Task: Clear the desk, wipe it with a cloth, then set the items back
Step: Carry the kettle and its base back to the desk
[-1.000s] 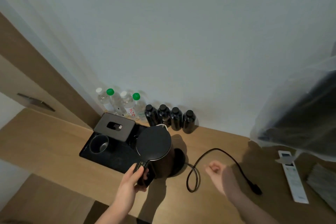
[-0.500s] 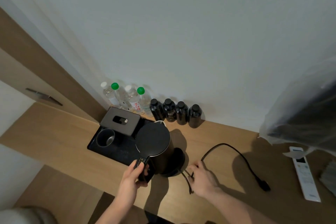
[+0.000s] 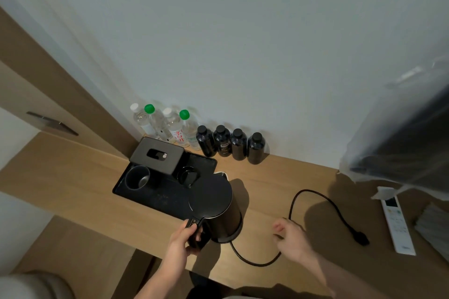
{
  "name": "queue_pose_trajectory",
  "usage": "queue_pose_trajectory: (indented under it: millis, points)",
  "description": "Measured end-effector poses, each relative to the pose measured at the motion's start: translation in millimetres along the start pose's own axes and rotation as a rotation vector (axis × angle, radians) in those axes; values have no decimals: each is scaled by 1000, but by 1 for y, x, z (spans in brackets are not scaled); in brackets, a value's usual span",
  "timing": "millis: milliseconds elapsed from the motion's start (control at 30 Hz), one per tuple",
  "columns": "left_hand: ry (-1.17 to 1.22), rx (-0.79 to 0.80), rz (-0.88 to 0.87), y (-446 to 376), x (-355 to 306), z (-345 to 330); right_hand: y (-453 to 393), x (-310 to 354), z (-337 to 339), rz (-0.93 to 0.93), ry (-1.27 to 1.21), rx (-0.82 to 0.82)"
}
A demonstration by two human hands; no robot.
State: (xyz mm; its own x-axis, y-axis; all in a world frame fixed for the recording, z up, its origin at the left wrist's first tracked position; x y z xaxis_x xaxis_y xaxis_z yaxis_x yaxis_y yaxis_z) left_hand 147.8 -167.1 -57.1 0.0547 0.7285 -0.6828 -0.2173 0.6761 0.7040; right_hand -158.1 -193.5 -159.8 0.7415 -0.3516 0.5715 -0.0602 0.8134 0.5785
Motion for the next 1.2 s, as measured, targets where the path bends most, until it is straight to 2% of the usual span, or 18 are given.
queue_pose_trajectory:
  millis: [100, 267, 433, 600, 767, 1200]
  points:
    - [-14, -13, 1, 1, 7, 0, 7, 3, -5, -22, -81, 2]
    - [-162, -36, -138, 11, 9, 10, 18, 18, -18, -33, -165, 32]
    - [-204, -28, -180, 15, 6, 9, 21, 40, -30, -1, -211, 46]
    - [-233, 49, -151, 20, 10, 4, 25, 50, -33, 15, -230, 60]
    - [-309, 117, -197, 24, 5, -8, 29, 60, -36, 34, -241, 76]
    - [-220, 21, -212, 22, 28, -6, 36, 60, -43, 47, -213, 112]
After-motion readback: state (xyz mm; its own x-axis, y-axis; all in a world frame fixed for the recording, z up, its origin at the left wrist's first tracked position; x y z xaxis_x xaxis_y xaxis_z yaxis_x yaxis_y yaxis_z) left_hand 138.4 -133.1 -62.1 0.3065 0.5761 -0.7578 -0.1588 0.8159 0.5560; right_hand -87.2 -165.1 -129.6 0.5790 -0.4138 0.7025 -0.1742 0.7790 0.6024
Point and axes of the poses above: each hand's wrist, its own y-axis away from the middle knuckle, its own z-axis out of the back of the hand, x = y × z, the point moved 2 cm from there along -y, towards the middle knuckle, and after that the axes turned 7 degrees about -y, right-handed, at the moved point
